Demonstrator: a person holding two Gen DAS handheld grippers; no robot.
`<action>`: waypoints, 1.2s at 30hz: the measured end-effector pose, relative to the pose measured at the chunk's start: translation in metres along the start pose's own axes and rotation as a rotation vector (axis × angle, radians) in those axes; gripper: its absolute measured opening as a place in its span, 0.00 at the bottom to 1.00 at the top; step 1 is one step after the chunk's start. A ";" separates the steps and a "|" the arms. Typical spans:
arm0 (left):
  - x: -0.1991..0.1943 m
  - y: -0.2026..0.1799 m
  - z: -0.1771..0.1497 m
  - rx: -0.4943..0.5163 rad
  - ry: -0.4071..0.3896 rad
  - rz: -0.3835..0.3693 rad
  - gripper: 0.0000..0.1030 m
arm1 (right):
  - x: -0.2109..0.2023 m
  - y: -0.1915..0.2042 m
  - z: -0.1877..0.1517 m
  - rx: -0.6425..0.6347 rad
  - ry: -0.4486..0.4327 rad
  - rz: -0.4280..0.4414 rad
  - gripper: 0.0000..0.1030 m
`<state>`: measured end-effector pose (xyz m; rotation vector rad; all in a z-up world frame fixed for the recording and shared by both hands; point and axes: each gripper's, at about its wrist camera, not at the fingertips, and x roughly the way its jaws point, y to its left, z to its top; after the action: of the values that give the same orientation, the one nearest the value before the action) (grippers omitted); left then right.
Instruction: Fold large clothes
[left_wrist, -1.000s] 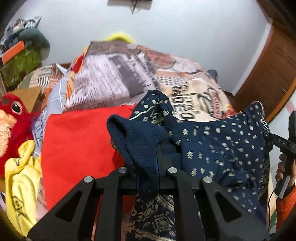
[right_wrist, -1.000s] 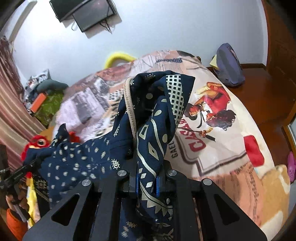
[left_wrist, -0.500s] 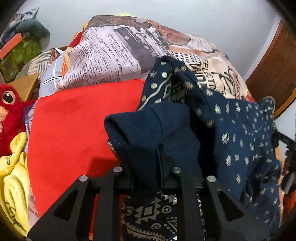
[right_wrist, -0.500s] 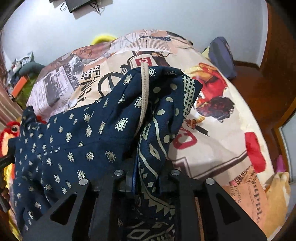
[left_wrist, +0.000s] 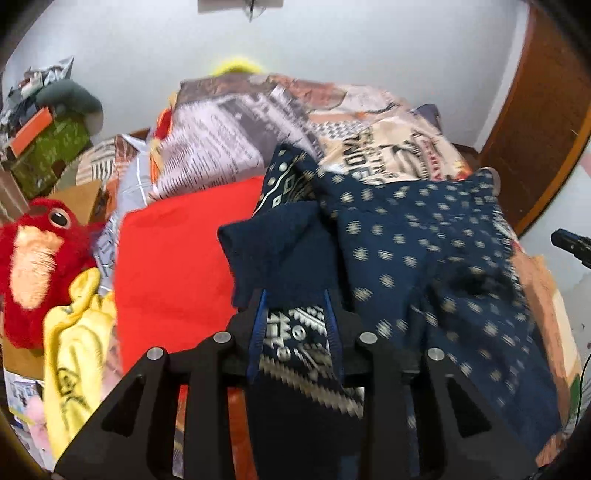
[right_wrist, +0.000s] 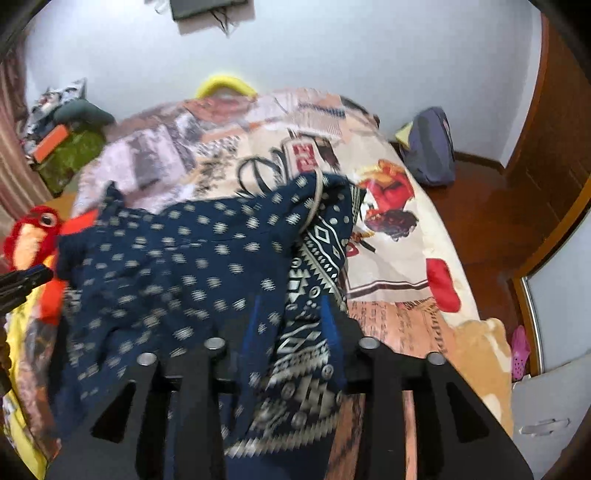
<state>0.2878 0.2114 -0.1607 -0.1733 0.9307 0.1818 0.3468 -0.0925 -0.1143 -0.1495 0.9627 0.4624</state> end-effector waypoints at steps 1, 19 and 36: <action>-0.012 -0.002 -0.002 0.007 -0.010 -0.001 0.34 | -0.007 0.002 -0.001 0.001 -0.016 0.005 0.42; -0.089 0.001 -0.102 0.045 0.066 -0.089 0.64 | -0.091 0.033 -0.093 -0.139 -0.019 -0.041 0.64; -0.005 0.030 -0.192 -0.202 0.313 -0.299 0.64 | -0.018 -0.014 -0.183 0.155 0.244 0.064 0.63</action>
<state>0.1283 0.1972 -0.2715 -0.5360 1.1837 -0.0308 0.2059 -0.1698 -0.2051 -0.0352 1.2410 0.4333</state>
